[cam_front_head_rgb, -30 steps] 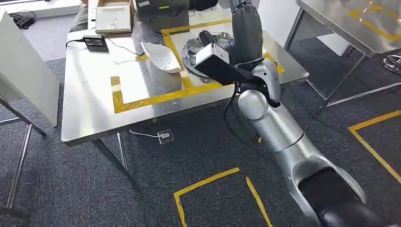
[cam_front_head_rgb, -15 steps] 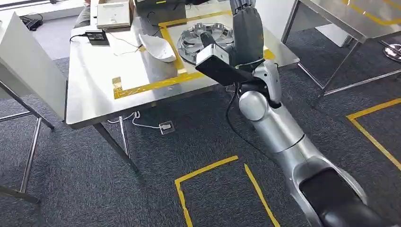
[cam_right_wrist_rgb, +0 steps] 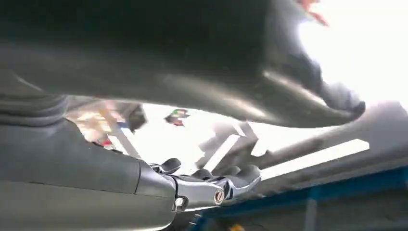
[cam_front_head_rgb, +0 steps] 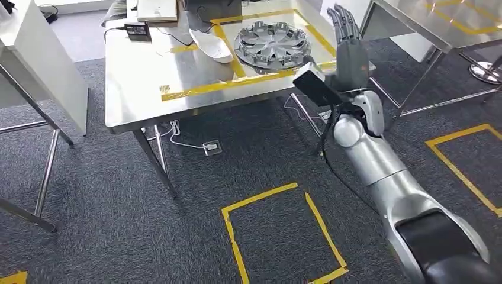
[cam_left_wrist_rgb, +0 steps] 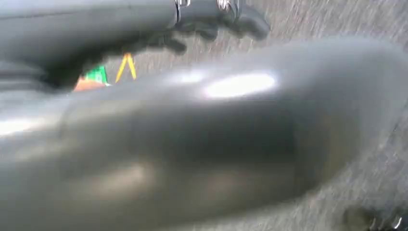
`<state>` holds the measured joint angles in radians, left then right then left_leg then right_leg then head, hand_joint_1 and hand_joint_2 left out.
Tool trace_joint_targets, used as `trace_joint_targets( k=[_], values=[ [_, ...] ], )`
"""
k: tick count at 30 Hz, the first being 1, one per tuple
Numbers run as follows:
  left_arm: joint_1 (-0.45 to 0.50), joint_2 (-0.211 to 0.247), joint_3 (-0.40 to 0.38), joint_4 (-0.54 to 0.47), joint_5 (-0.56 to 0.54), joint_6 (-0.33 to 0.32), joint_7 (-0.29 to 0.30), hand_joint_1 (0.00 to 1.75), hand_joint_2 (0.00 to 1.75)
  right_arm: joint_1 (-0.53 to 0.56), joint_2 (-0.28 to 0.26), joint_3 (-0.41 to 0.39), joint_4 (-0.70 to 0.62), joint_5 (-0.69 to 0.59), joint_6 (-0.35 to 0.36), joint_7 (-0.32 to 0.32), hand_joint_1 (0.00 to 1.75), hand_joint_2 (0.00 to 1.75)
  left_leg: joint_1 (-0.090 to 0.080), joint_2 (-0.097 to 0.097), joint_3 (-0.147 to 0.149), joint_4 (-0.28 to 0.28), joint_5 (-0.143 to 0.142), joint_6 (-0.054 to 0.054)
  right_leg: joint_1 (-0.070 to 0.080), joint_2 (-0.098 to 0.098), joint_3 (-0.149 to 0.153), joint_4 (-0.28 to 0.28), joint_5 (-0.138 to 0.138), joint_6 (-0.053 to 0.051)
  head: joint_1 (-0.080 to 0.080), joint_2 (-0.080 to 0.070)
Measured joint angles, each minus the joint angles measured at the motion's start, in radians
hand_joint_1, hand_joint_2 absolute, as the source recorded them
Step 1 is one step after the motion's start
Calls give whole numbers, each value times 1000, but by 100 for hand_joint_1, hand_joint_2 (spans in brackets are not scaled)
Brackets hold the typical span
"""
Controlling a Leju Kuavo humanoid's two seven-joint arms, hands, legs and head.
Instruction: Take the parts from the cabinet and place them on the table.
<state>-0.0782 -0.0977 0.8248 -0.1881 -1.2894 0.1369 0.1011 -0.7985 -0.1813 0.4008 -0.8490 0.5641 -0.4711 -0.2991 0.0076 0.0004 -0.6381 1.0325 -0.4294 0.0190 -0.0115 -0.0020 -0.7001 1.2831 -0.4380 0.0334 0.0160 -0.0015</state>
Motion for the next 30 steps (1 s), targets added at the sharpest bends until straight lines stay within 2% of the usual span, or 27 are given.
trace_joint_targets(
  k=[1, 2, 3, 4, 5, 6, 7, 8, 9, 10, 11, 12, 13, 16, 21, 24, 26, 30],
  values=[
    [5, -3, 0, 0, -1, -2, -7, 0, 175, 32, -22, -24, 37, -21, -3, -2, 0, 0, -1, -2, -8, 0, 9, 0, 6, -1, 65, -75, 6, -11, 0, 0],
    [7, -6, 0, 0, -2, -6, -10, 0, 175, 68, -43, -52, 70, -48, -2, -4, 0, 0, 0, -3, -11, 1, 15, -2, 16, -5, 136, -169, -42, -28, 0, 0],
    [9, -7, 0, 0, -2, -9, -12, 0, 175, 111, -58, -83, 99, -76, 3, -16, 0, 0, -4, -10, -12, 3, 20, -9, 17, -16, 194, -262, -86, -35, 0, 0],
    [11, -8, 0, 0, -2, -9, -14, 0, 175, 156, -69, -108, 127, -98, 14, -28, 0, 0, -2, -9, -11, 1, 24, -14, 21, -18, 194, -272, -97, -33, -1, 0],
    [13, -8, 0, 0, -2, -9, -14, 0, 175, 199, -75, -137, 161, -129, 35, -45, 0, 0, 1, -8, -9, -4, 28, -20, 24, -18, 191, -279, -94, -36, 0, 0],
    [15, -8, 0, 0, -2, -9, -14, 0, 175, 255, -78, -163, 194, -156, 48, -61, 0, 0, -3, -7, -15, -3, -4, -11, 20, -17, 194, -286, -91, -19, -1, 0],
    [20, -8, 0, 0, -2, -9, -14, 0, 175, 301, -81, -183, 219, -170, 52, -75, 0, 0, -2, -7, -16, 1, -31, -2, 20, -15, 195, -287, -93, -18, 0, 0],
    [24, -8, 0, 1, -2, -9, -14, 0, 175, 338, -82, -196, 234, -174, 52, -85, 0, 0, -5, -7, -15, 0, -41, -9, 19, -13, 192, -287, -88, -29, -1, 0],
    [27, -9, 0, 2, -2, -9, -14, 0, 175, 365, -82, -207, 251, -176, 53, -90, 0, 0, -5, -7, -15, -4, -35, -7, 19, -9, 188, -286, -83, -32, -1, 0],
    [27, -9, 0, 2, -2, -9, -14, 0, 175, 385, -82, -217, 270, -175, 56, -87, 0, 0, -5, -7, -14, -12, -2, -9, 20, -7, 184, -285, -74, -40, -2, 0],
    [27, -9, 0, 3, -2, -9, -14, 0, 175, 402, -83, -226, 288, -172, 60, -78, 0, 0, -4, -7, -10, -23, 62, -16, 22, -5, 179, -281, -74, -40, -1, 0],
    [26, -9, 0, 3, -2, -9, -14, 0, 175, 415, -85, -236, 299, -167, 64, -69, 0, 0, -4, -9, -10, -25, 42, -23, 21, -4, 175, -281, -69, -41, -1, 0],
    [26, -9, 0, 3, -2, -9, -14, 0, 175, 427, -87, -241, 306, -165, 68, -64, 0, 175, -5, -8, -13, -26, 61, -20, 20, -3, 172, -279, -68, -41, -2, 0],
    [26, -7, 0, 3, -2, -10, -12, 0, 175, 445, -88, -252, 323, -160, 90, -29, 0, 175, -5, -7, -13, -28, 58, -23, 20, 0, 167, -279, -67, -44, -2, 0],
    [27, -8, 0, 4, -13, -10, 8, 0, 175, 530, -69, -315, 416, -237, 205, 71, 0, 175, -1, -11, -13, -29, 55, -29, 22, -6, 170, -279, -73, -47, -1, 0],
    [30, -8, -5, 5, -17, -10, 36, 0, 175, 606, -30, -364, 491, -293, 278, 184, 0, 175, -1, -13, -14, -29, 53, -30, 22, -6, 170, -279, -74, -47, -1, 0],
    [38, -5, -31, 1, 21, -13, 37, 0, 175, 652, -7, -384, 515, -314, 306, 221, 0, 175, -2, -12, -14, -29, 52, -32, 22, -5, 169, -279, -74, -48, -1, 0],
    [52, 3, -91, -13, 141, -24, 31, 0, 175, 704, 21, -402, 540, -342, 328, 237, 0, 175, -2, -10, -14, -29, 51, -33, 21, -1, 168, -279, -75, -48, -1, 0]
  ],
)
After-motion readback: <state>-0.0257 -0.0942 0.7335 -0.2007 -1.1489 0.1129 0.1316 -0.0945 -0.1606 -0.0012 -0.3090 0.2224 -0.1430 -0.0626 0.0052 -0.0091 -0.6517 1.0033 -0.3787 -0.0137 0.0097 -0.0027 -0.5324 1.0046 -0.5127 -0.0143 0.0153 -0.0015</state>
